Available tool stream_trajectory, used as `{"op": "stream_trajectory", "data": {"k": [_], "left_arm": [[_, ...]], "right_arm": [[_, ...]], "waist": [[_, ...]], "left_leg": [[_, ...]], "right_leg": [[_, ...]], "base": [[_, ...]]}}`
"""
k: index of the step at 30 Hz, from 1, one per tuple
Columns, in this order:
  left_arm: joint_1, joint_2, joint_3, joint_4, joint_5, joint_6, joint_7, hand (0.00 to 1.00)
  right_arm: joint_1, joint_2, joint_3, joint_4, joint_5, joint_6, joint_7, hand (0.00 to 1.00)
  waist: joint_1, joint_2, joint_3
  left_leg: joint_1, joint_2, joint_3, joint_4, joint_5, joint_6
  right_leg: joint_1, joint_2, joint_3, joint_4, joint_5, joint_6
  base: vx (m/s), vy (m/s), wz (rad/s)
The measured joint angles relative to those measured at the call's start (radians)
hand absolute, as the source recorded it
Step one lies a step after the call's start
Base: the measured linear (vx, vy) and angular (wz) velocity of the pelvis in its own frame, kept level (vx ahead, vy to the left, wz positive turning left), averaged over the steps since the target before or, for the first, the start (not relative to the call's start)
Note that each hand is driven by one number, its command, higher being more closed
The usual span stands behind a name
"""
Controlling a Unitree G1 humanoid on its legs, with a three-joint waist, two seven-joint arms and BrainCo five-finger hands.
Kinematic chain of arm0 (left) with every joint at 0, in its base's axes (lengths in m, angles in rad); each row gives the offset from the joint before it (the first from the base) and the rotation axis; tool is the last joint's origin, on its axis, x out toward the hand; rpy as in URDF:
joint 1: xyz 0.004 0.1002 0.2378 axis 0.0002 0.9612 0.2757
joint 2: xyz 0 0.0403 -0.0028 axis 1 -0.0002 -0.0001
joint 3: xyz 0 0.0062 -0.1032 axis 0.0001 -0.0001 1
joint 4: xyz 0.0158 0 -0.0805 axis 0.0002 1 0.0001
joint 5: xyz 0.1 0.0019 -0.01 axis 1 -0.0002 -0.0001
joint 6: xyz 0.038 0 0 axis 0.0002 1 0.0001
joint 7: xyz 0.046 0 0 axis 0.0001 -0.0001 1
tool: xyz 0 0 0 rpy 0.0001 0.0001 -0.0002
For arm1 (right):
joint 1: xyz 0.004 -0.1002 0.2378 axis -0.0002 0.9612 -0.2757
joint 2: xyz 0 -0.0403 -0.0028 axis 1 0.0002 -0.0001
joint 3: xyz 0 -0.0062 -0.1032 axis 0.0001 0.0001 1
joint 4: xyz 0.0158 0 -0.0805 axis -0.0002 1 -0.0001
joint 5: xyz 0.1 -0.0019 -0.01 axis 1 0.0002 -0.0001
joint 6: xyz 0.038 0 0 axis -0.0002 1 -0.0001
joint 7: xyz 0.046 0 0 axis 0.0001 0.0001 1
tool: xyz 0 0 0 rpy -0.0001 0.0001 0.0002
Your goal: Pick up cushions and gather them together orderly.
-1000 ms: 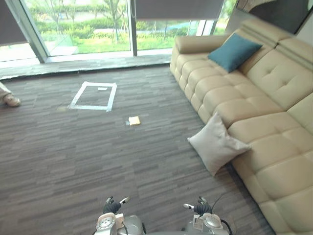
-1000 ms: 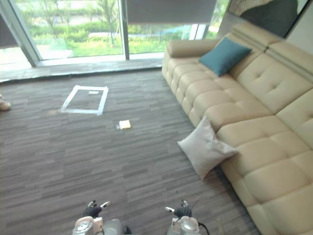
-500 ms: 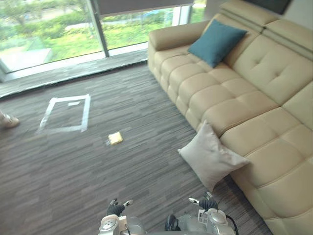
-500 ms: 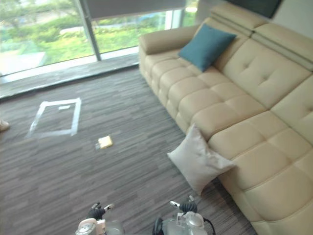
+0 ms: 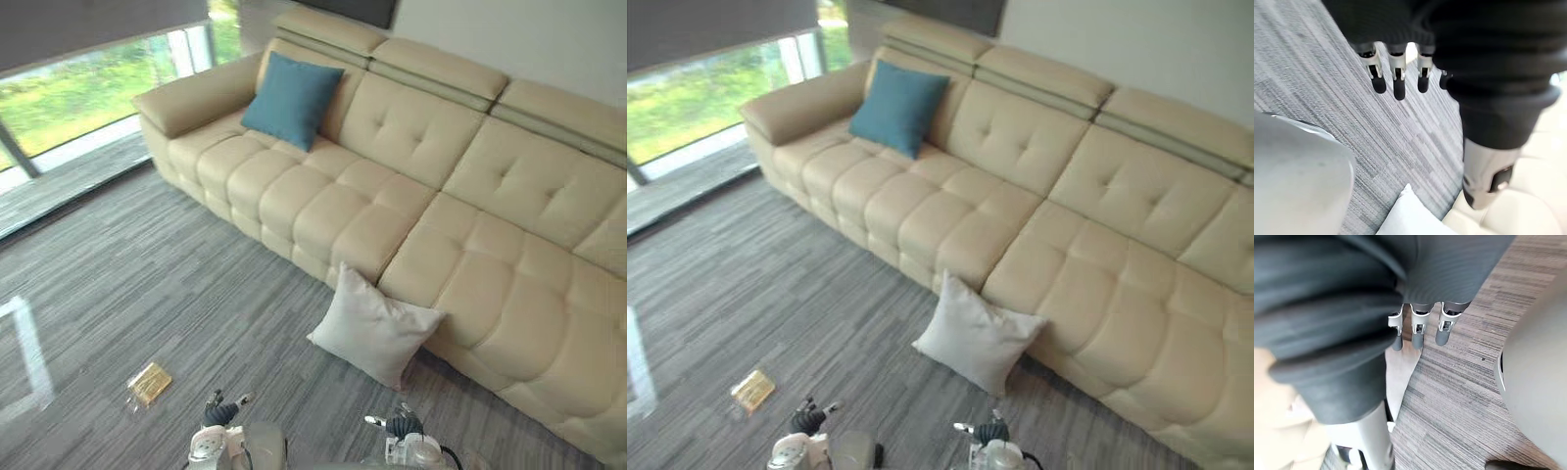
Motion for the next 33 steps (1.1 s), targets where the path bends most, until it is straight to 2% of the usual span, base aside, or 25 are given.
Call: {"op": "stream_trajectory", "data": {"k": [2, 4, 6, 8, 10, 11, 12, 13, 15, 17, 18, 20, 22, 24, 25, 26, 27, 28, 30, 31, 33], "left_arm": [[-0.003, -0.008, 0.0, 0.013, -0.005, 0.01, 0.0, 0.0], [-0.007, -0.018, -0.011, 0.047, -0.005, 0.014, -0.001, 0.0], [-0.026, -0.018, -0.033, 0.074, -0.004, 0.019, -0.003, 0.0], [-0.034, -0.012, -0.065, 0.088, 0.005, 0.021, -0.006, 0.0], [-0.03, 0.005, -0.077, 0.092, 0.014, 0.02, -0.008, 0.0], [-0.028, 0.016, -0.079, 0.088, 0.015, 0.017, -0.008, 0.0], [-0.027, -0.003, -0.081, 0.093, 0.016, 0.017, -0.007, 0.0], [-0.022, -0.013, -0.08, 0.092, 0.02, 0.016, -0.008, 0.0], [-0.02, -0.034, -0.071, 0.083, 0.03, 0.015, -0.009, 0.0], [-0.017, -0.034, -0.045, 0.064, 0.034, 0.018, -0.015, 0.0], [-0.007, -0.033, -0.039, 0.041, 0.033, 0.016, -0.019, 0.0], [0.008, -0.033, -0.042, 0.002, 0.035, 0.011, -0.022, 0.0], [0.015, -0.033, -0.042, -0.012, 0.035, 0.011, -0.022, 0.0], [0.016, -0.031, -0.042, -0.024, 0.035, 0.011, -0.022, 0.0], [0.013, -0.027, -0.043, -0.027, 0.035, 0.01, -0.021, 0.0], [0.011, -0.025, -0.044, -0.029, 0.034, 0.01, -0.021, 0.0], [0.008, -0.026, -0.046, -0.033, 0.034, 0.009, -0.019, 0.0], [0.008, -0.028, -0.047, -0.031, 0.034, 0.009, -0.019, 0.0], [0.008, -0.004, -0.045, -0.031, 0.033, 0.009, -0.02, 0.0], [0.007, 0.002, -0.044, -0.027, 0.032, 0.009, -0.02, 0.0], [0.005, 0.004, -0.044, -0.014, 0.033, 0.009, -0.019, 0.0]], "right_arm": [[0.0, -0.007, 0.001, -0.001, -0.002, -0.001, 0.008, 0.0], [0.0, -0.009, 0.0, -0.004, -0.017, -0.001, 0.009, 0.0], [-0.01, -0.009, -0.011, -0.012, -0.031, -0.004, 0.009, 0.0], [-0.026, -0.012, -0.02, -0.017, -0.038, -0.004, 0.009, 0.0], [-0.023, -0.009, -0.022, -0.019, -0.039, -0.007, 0.008, 0.0], [-0.021, -0.009, -0.02, -0.019, -0.038, -0.008, 0.01, 0.0], [-0.025, -0.026, -0.025, -0.015, -0.039, -0.01, 0.01, 0.0], [-0.024, -0.03, -0.038, -0.014, -0.04, -0.011, 0.009, 0.0], [-0.03, -0.033, -0.064, -0.012, -0.039, -0.011, 0.006, 0.0], [-0.034, -0.032, -0.066, -0.014, -0.039, -0.012, 0.006, 0.0], [-0.032, -0.029, -0.064, -0.01, -0.038, -0.009, 0.006, 0.0], [-0.03, -0.028, -0.058, -0.004, -0.038, -0.008, 0.005, 0.0], [-0.034, -0.029, -0.063, -0.004, -0.036, -0.008, 0.003, 0.0], [-0.033, -0.027, -0.066, -0.004, -0.036, -0.005, 0.001, 0.0], [-0.034, -0.027, -0.067, -0.004, -0.036, -0.002, -0.003, 0.0], [-0.034, -0.026, -0.067, -0.004, -0.036, 0.0, -0.007, 0.0], [-0.031, -0.028, -0.067, -0.004, -0.036, 0.0, -0.009, 0.0], [-0.029, -0.03, -0.067, -0.006, -0.036, -0.001, -0.009, 0.0], [-0.018, -0.005, -0.064, 0.001, -0.036, 0.001, -0.012, 0.0], [-0.017, 0.0, -0.055, 0.005, -0.036, 0.001, -0.009, 0.0], [-0.015, 0.001, -0.058, 0.005, -0.037, 0.001, -0.011, 0.0]], "waist": [[0.006, 0.022, -0.009], [-0.006, 0.053, -0.02], [-0.007, 0.071, -0.01], [-0.023, 0.082, -0.001], [-0.03, 0.061, 0.002], [-0.032, 0.03, 0.007], [-0.031, 0.059, 0.004], [-0.032, 0.072, -0.008], [-0.038, 0.085, -0.003], [-0.052, 0.091, 0.006], [-0.05, 0.09, 0.011], [-0.046, 0.084, 0.014], [-0.044, 0.077, 0.018], [-0.041, 0.07, 0.022], [-0.039, 0.061, 0.028], [-0.036, 0.054, 0.032], [-0.034, 0.055, 0.032], [-0.034, 0.061, 0.03], [-0.025, 0.019, 0.024], [-0.024, 0.01, 0.019], [-0.022, 0.008, 0.018]], "left_leg": [[0.086, 0.027, 0.091, -0.078, 0.0, 0.001], [0.141, 0.052, 0.13, -0.134, 0.0, 0.001], [0.19, 0.07, 0.153, -0.191, 0.001, -0.001], [0.237, 0.109, 0.172, -0.242, 0.014, -0.023], [0.282, 0.103, 0.169, -0.264, 0.021, -0.036], [0.314, 0.075, 0.157, -0.266, 0.017, -0.048], [0.333, 0.107, 0.139, -0.266, 0.007, -0.067], [0.327, 0.112, 0.137, -0.257, 0.02, -0.08], [0.295, 0.141, 0.123, -0.153, 0.024, -0.082], [0.19, 0.191, 0.072, 0.099, 0.039, -0.069], [0.119, 0.225, 0.051, 0.275, 0.045, -0.068], [0.044, 0.248, 0.072, 0.426, 0.032, -0.084], [0.012, 0.239, 0.125, 0.359, 0.014, -0.089], [-0.008, 0.21, 0.137, 0.223, 0.005, -0.08], [-0.022, 0.178, 0.135, 0.12, 0.01, -0.076], [-0.024, 0.151, 0.131, 0.045, 0.024, -0.069], [-0.017, 0.117, 0.113, -0.077, 0.111, -0.057], [-0.016, 0.105, 0.102, -0.114, 0.186, -0.053], [0.026, 0.065, 0.118, -0.16, 0.184, -0.045], [0.037, 0.055, 0.131, -0.176, 0.184, -0.039], [0.067, 0.042, 0.152, -0.199, 0.18, -0.031]], "right_leg": [[-0.002, -0.066, -0.262, -0.019, -0.011, -0.021], [-0.001, -0.058, -0.385, -0.08, -0.017, -0.019], [-0.051, -0.022, -0.404, -0.084, -0.016, -0.019], [-0.139, 0.016, -0.43, -0.071, 0.011, -0.055], [-0.16, 0.013, -0.426, -0.12, 0.088, -0.061], [-0.156, -0.011, -0.412, -0.152, 0.166, -0.088], [-0.143, 0.006, -0.427, -0.117, 0.153, -0.093], [-0.143, 0.009, -0.428, -0.111, 0.123, -0.097], [-0.127, 0.024, -0.443, -0.104, 0.071, -0.11], [-0.069, 0.055, -0.454, -0.14, 0.054, -0.116], [-0.018, 0.077, -0.454, -0.175, 0.05, -0.124], [0.057, 0.095, -0.443, -0.222, 0.046, -0.13], [0.094, 0.096, -0.42, -0.258, 0.047, -0.129], [0.113, 0.09, -0.4, -0.275, 0.047, -0.128], [0.129, 0.076, -0.387, -0.28, 0.048, -0.125], [0.136, 0.063, -0.377, -0.28, 0.049, -0.118], [0.142, 0.057, -0.367, -0.281, 0.049, -0.091], [0.143, 0.061, -0.364, -0.282, 0.048, -0.081], [0.158, 0.02, -0.339, -0.307, 0.058, -0.04], [0.164, 0.008, -0.337, -0.316, 0.067, -0.028], [0.167, -0.005, -0.328, -0.32, 0.084, -0.018]], "base": [[0.17, 0.145, -1.22], [0.15, 0.057, -1.15], [0.15, -0.025, -0.84], [0.19, -0.136, -0.25], [0.23, -0.18, 0.25], [0.3, -0.229, 0.23], [0.34, -0.285, 0.19], [0.27, -0.243, 0.07], [0.24, -0.265, 0.13], [0.2, -0.242, 0.2], [0.2, -0.193, -0.01], [0.26, -0.162, -0.28], [0.21, -0.054, -0.42], [0.24, 0.054, -0.37], [0.25, 0.113, -0.3], [0.26, 0.147, -0.33], [0.19, 0.129, -0.23], [0.2, 0.17, -0.28], [0.22, 0.22, -0.21], [0.19, 0.201, -0.17], [0.09, 0.125, -0.26]]}}
